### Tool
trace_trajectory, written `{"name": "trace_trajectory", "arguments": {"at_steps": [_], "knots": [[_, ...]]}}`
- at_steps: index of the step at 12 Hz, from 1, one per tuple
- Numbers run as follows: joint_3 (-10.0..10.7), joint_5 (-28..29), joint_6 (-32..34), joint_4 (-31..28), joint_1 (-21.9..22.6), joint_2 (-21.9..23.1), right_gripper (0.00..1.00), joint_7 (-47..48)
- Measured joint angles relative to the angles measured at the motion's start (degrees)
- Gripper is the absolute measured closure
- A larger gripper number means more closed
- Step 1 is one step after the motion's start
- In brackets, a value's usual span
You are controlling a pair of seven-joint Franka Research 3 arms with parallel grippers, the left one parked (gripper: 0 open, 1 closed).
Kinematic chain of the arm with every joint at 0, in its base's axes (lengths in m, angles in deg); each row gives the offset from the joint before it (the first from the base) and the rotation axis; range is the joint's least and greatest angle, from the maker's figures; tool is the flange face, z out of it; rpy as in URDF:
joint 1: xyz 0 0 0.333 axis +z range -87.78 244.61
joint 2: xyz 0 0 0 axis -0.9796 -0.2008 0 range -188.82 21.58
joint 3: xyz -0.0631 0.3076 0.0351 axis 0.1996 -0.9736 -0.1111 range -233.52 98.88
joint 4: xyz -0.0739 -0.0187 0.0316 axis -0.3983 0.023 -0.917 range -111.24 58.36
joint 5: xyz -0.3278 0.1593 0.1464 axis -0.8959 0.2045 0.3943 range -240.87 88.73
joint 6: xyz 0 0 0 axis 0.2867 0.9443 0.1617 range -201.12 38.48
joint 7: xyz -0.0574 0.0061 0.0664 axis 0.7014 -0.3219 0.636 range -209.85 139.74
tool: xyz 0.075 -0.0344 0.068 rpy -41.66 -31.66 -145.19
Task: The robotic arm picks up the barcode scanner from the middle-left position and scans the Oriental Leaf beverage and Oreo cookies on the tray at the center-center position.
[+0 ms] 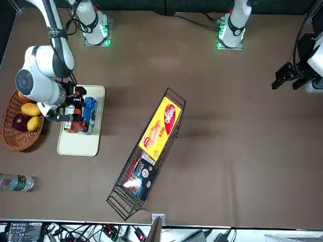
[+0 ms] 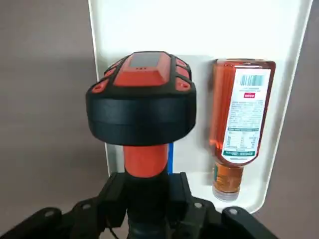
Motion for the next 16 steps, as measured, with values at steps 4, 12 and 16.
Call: {"name": "trace_trajectory", "arguments": {"at_steps": [4, 12, 16], "knots": [[-0.40, 0.00, 0.03, -0.05, 0.45, 0.00, 0.58, -0.01], [0.10, -0.06, 2.42, 0.42, -0.93, 1.22, 0.58, -3.64], [0.60, -0.35, 4.87, 1.31, -4.83, 2.77, 0.58, -7.41]]}}
